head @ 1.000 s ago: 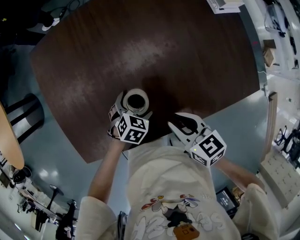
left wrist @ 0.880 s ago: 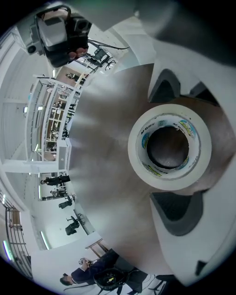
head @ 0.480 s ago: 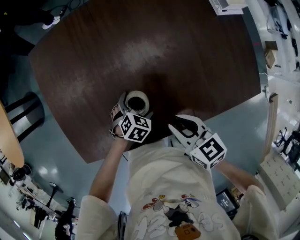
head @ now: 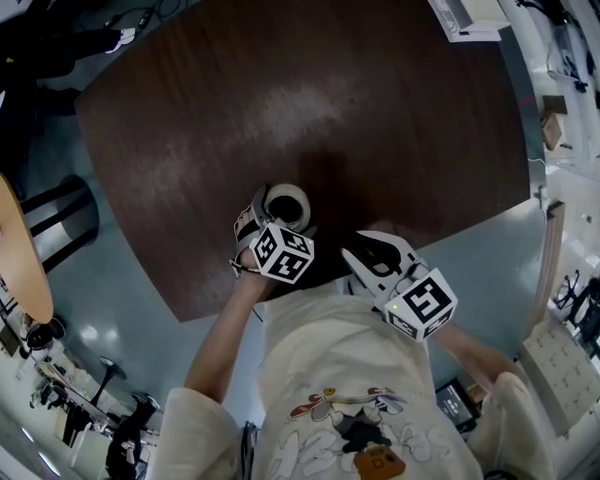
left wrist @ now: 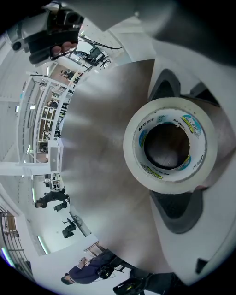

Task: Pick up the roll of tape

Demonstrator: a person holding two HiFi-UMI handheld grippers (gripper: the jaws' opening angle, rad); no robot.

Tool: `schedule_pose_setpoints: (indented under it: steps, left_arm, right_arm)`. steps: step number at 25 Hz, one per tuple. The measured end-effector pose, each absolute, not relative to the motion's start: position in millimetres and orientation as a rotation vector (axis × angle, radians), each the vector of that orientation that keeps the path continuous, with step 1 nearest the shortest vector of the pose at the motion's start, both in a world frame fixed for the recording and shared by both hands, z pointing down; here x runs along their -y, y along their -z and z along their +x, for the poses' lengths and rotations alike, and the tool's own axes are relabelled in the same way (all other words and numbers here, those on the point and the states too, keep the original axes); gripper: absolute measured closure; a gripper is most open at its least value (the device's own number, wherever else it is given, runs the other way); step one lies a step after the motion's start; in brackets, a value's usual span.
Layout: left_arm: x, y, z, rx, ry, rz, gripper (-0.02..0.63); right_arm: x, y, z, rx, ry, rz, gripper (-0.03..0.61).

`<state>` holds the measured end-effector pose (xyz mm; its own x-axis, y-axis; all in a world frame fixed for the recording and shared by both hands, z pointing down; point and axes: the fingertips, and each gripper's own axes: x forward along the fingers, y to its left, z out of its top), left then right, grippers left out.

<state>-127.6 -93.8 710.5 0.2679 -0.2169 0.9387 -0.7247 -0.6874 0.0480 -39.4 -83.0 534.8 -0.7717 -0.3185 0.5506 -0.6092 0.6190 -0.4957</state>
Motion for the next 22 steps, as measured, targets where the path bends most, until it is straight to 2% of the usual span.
schedule_pose_setpoints:
  steps: [14, 22]
  left_arm:
    - [102.6, -672.8, -126.8, 1.006, -1.168, 2.037, 0.023]
    - [102.2, -600.9, -133.8, 1.186, -1.014, 2.123, 0.023]
  right_arm:
    - [77.2, -518.6, -27.3, 2.467, -0.91, 0.761, 0.477]
    - [74.3, -488.9, -37.9, 2.549, -0.825, 0.756, 0.477]
